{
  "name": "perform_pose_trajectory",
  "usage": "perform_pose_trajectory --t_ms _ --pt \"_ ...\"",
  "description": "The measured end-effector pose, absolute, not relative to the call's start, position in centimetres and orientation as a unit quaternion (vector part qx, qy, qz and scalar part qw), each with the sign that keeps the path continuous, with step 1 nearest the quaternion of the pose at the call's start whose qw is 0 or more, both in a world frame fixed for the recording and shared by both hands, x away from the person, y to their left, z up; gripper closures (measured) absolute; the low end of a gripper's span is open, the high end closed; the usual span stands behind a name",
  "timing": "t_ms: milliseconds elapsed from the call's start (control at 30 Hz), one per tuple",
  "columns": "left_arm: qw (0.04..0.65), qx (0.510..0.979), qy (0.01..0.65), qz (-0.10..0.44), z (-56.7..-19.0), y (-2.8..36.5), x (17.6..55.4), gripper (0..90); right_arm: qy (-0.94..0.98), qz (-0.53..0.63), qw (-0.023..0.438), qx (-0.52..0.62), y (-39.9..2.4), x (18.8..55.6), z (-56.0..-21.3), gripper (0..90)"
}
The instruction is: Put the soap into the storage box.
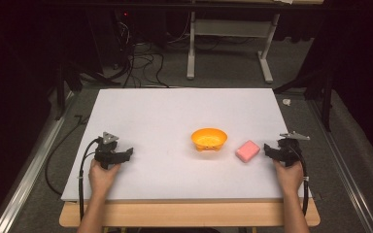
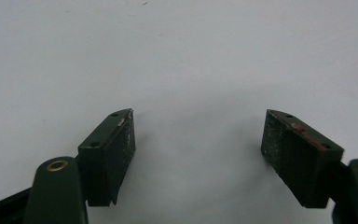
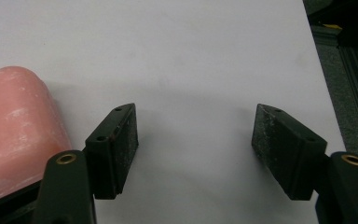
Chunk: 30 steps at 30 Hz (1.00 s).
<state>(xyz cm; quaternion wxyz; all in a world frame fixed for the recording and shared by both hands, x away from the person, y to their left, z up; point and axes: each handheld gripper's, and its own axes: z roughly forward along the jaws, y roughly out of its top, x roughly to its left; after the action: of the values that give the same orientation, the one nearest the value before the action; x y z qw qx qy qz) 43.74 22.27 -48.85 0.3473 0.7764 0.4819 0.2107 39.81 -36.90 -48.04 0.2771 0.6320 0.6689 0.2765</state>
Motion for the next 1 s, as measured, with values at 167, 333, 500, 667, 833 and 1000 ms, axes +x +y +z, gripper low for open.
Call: perform_pose_trajectory --t_ms 167,333,500,667,833,1000 --pt "0.347 0.776 0.482 0.210 -48.85 22.27 43.73 26.3 0.669 0.277 0.276 0.632 -36.92 39.81 -48.03 32.0" --pt "0.347 0.776 0.482 0.211 -48.85 22.26 43.74 26.2 0.669 0.279 0.274 0.633 -36.97 39.85 -48.03 31.9" --pt "0.348 0.775 0.483 0.211 -48.86 22.25 43.74 26.1 0.669 0.279 0.272 0.634 -37.00 39.92 -47.99 31.9" --pt "0.348 0.775 0.483 0.211 -48.86 22.26 43.74 26.0 0.670 0.278 0.269 0.633 -36.98 39.93 -47.94 29.8" --pt "0.348 0.775 0.484 0.211 -48.86 22.25 43.74 25.9 0.678 0.276 0.264 0.627 -37.01 39.99 -47.89 27.7" --pt "0.348 0.775 0.484 0.211 -48.86 22.26 43.74 25.9 0.675 0.274 0.267 0.631 -37.06 39.98 -47.77 25.7"
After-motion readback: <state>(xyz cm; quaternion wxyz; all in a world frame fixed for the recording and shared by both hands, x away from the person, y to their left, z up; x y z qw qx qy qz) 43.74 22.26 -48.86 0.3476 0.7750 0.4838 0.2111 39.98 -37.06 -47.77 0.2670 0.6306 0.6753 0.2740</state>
